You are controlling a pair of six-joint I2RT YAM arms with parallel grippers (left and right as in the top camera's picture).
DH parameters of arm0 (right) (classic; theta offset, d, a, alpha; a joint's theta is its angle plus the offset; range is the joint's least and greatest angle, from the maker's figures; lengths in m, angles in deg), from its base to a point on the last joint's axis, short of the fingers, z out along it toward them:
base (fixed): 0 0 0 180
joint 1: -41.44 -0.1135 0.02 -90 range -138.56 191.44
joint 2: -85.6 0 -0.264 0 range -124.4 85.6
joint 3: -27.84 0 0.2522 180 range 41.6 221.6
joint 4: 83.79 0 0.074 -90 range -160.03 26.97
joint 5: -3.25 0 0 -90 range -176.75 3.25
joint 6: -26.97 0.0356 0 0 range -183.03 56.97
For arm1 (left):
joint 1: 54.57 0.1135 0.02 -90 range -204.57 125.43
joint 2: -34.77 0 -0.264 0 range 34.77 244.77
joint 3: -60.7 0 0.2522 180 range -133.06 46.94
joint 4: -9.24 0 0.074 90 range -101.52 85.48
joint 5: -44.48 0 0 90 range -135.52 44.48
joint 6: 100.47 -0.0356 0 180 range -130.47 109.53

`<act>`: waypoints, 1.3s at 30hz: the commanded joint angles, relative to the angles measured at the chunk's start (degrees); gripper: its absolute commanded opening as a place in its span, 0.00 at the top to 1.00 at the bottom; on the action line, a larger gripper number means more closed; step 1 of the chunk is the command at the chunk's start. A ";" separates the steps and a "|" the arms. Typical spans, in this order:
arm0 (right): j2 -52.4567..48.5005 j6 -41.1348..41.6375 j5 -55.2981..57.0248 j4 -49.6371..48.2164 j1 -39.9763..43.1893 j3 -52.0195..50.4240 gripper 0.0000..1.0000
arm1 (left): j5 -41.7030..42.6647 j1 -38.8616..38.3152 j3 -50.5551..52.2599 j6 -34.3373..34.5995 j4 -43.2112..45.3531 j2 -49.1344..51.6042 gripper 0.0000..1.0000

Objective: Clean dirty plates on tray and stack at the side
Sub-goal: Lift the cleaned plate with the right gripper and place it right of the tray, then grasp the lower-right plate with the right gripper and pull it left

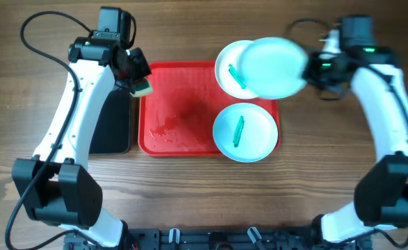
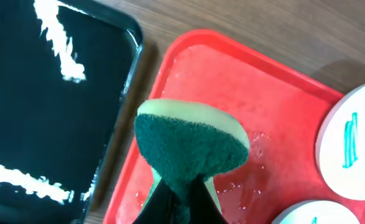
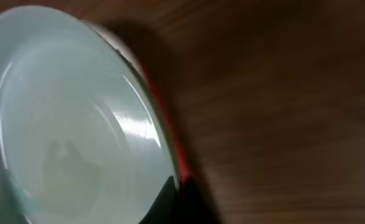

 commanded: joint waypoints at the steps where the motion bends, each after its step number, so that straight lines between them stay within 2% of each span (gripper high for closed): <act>1: 1.07 0.33 7.23 -1.46 8.26 -3.85 0.96 | 2.16 0.15 1.53 0.59 0.46 1.09 0.96; 5: 1.05 4.76 15.41 -8.70 14.86 -12.52 0.96 | 2.19 0.15 2.05 0.59 1.70 1.31 0.96; 9: 1.05 6.21 16.44 -14.19 15.30 -18.99 0.95 | 2.16 0.15 2.05 0.59 1.73 1.29 0.96; 10: 1.05 5.73 16.44 -13.81 15.26 -19.78 0.77 | 2.16 0.15 2.05 0.57 1.77 1.29 0.96; 11: 1.05 4.13 15.80 -12.96 15.26 -19.78 0.68 | 2.16 0.15 2.05 0.57 1.79 1.29 0.96; 14: 1.07 -1.05 8.76 -8.57 15.26 -18.18 0.62 | 2.16 0.15 2.05 0.57 1.88 1.29 0.96; 17: 1.42 -7.34 -1.01 0.09 14.12 -13.22 0.63 | 2.16 -0.20 2.05 0.57 1.88 1.29 0.96; 19: 2.08 -11.52 -7.39 2.38 10.10 -12.24 0.63 | 2.16 -1.27 2.16 0.59 1.95 1.29 0.96; 21: 2.01 -13.90 -6.75 3.17 3.34 -12.70 0.63 | 2.16 -2.03 2.16 0.59 1.92 1.31 0.96; 26: 1.36 -13.35 -1.20 0.22 -9.51 -17.79 0.63 | 2.16 -2.21 2.16 0.59 1.62 1.31 0.96; 33: 1.36 -10.56 -1.22 -4.44 -13.68 -25.94 0.64 | 2.14 -2.21 2.16 0.57 1.66 1.31 0.96; 36: 1.36 -10.58 -2.73 -7.30 -13.68 -28.20 0.76 | 2.14 -2.21 2.16 0.57 1.68 1.31 0.96; 39: 1.38 -10.75 -3.34 -8.09 -13.70 -28.11 0.96 | 2.14 -2.21 2.16 0.57 1.68 1.31 0.96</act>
